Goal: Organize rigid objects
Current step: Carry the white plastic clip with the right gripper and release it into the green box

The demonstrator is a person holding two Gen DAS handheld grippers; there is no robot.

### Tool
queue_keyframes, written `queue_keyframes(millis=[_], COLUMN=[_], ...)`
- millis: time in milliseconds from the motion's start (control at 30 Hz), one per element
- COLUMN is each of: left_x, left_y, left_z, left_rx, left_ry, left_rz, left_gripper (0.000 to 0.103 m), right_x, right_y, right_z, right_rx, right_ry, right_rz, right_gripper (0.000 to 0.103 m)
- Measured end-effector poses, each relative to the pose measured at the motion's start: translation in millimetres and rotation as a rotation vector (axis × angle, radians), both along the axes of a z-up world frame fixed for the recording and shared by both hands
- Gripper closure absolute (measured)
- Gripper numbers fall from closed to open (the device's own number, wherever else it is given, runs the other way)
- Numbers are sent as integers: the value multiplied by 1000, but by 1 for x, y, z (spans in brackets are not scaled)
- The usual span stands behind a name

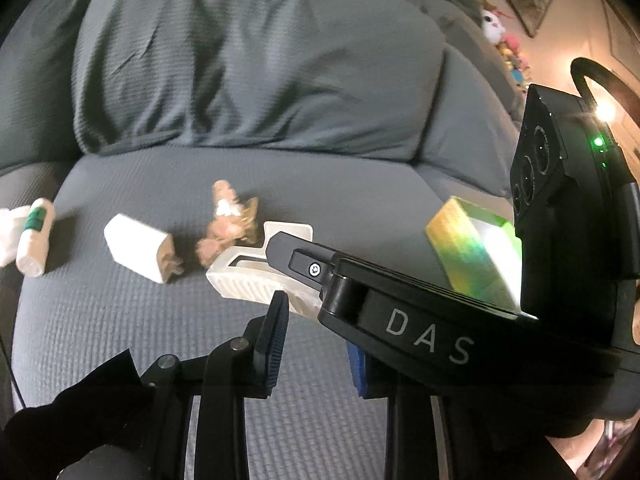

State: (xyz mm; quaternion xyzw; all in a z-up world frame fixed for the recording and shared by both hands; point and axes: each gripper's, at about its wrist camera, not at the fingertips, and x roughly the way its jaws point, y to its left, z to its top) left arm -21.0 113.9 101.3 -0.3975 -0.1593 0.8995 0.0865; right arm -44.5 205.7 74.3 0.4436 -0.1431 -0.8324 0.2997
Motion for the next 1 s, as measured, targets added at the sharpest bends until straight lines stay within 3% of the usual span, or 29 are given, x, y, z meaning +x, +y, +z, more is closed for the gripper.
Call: queue_keyframes(millis=[500, 1000], left_x=[6, 1], left_y=[60, 151], left_z=[37, 47], left_rx=[-8, 39], left_ry=[150, 219], left_rz=[-136, -315], left_gripper=[76, 76], right_x=[23, 42], right_y=[63, 158], right_z=[44, 64], right_rx=[-19, 16], right_ry=[147, 213], right_rz=[-150, -347], right_gripper=[79, 78])
